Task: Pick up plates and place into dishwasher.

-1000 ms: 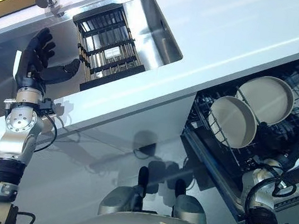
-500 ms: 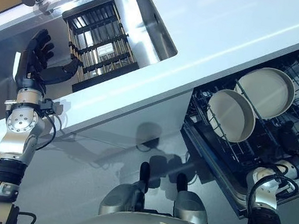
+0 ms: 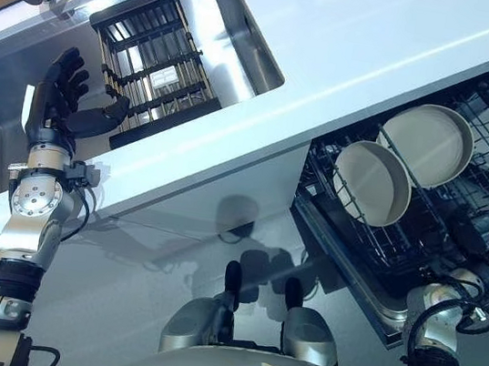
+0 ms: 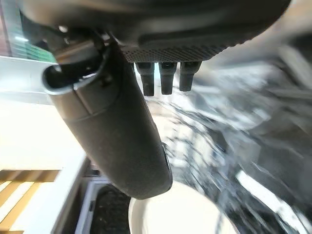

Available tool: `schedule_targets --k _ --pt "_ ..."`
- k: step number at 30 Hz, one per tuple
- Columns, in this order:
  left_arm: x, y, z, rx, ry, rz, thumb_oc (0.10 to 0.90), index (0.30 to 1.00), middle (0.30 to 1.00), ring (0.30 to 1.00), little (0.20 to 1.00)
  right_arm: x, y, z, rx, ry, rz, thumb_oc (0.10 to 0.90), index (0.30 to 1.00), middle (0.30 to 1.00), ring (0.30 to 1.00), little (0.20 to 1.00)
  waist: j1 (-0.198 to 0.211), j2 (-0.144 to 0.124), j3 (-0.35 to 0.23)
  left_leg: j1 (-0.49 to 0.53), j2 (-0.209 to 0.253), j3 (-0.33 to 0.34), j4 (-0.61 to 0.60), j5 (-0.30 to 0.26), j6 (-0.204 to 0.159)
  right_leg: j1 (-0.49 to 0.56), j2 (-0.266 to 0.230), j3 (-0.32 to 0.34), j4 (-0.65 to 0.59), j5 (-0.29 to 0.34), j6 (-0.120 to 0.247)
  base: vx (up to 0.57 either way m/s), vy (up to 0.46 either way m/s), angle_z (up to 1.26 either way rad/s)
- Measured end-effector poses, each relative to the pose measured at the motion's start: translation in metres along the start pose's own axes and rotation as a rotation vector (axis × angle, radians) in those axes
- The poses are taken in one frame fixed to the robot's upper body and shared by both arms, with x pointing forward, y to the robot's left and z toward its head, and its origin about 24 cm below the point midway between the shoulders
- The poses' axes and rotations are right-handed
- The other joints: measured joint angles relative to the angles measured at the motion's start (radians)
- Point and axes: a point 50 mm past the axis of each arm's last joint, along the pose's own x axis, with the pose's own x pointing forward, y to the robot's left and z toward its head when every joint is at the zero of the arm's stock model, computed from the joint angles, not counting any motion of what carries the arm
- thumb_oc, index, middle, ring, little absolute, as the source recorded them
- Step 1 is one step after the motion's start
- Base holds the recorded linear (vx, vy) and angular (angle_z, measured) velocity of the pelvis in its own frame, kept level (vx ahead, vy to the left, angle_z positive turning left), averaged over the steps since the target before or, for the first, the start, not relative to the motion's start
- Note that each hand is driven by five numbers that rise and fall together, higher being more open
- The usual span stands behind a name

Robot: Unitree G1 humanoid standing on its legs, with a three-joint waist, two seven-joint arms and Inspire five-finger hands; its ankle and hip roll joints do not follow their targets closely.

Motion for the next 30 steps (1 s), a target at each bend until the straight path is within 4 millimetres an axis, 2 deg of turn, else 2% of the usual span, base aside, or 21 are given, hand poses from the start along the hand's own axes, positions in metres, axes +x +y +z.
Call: schedule_targets --k 3,15,20,27,30 --pt "0.001 0.000 0.000 0.001 -0.001 -0.009 0.800 0.900 0.900 0.900 0.900 0.001 -0.005 -0.010 0.064 0.086 -0.007 0.800 0.900 0.900 0.900 0.900 0.006 0.000 0.000 0.000 0.000 0.000 0.000 0.000 0.000 0.000 0.000 -0.001 0.000 0.000 0.000 -0.01 -0.011 0.00" --pt "0.012 0.002 0.006 -0.007 -0.013 0.000 0.800 0.900 0.900 0.900 0.900 0.006 -0.002 -0.013 0.303 0.172 -0.063 0.800 0.900 0.900 0.900 0.900 0.010 -0.017 0.011 0.001 -0.003 -0.021 0.000 0.007 0.001 0.012 -0.001 -0.024 -0.001 0.000 0.000 -0.01 -0.014 0.04" --pt "0.013 0.002 0.008 -0.010 -0.019 0.000 0.800 0.900 0.900 0.900 0.900 0.006 -0.001 -0.013 0.298 0.174 -0.080 0.800 0.900 0.900 0.900 0.900 0.012 -0.017 0.011 0.000 -0.002 -0.027 0.000 0.004 -0.005 0.013 0.000 -0.033 -0.001 0.000 0.000 0.00 0.012 0.04" --pt "0.012 0.002 0.007 -0.009 -0.016 0.007 0.800 0.900 0.900 0.900 0.900 -0.001 0.008 -0.008 0.191 0.092 -0.122 0.800 0.900 0.900 0.900 0.900 0.014 -0.007 0.016 -0.010 -0.003 -0.025 0.000 0.008 0.000 0.001 -0.001 -0.030 0.001 0.000 0.000 0.01 0.026 -0.01" --pt "0.012 0.003 0.006 -0.007 -0.012 0.015 0.800 0.900 0.900 0.900 0.900 -0.006 0.012 -0.010 0.214 0.085 -0.051 0.800 0.900 0.900 0.900 0.900 0.007 -0.005 0.017 -0.010 -0.002 -0.020 0.000 0.007 0.000 0.000 -0.002 -0.030 0.000 0.000 0.000 0.03 0.015 -0.05"
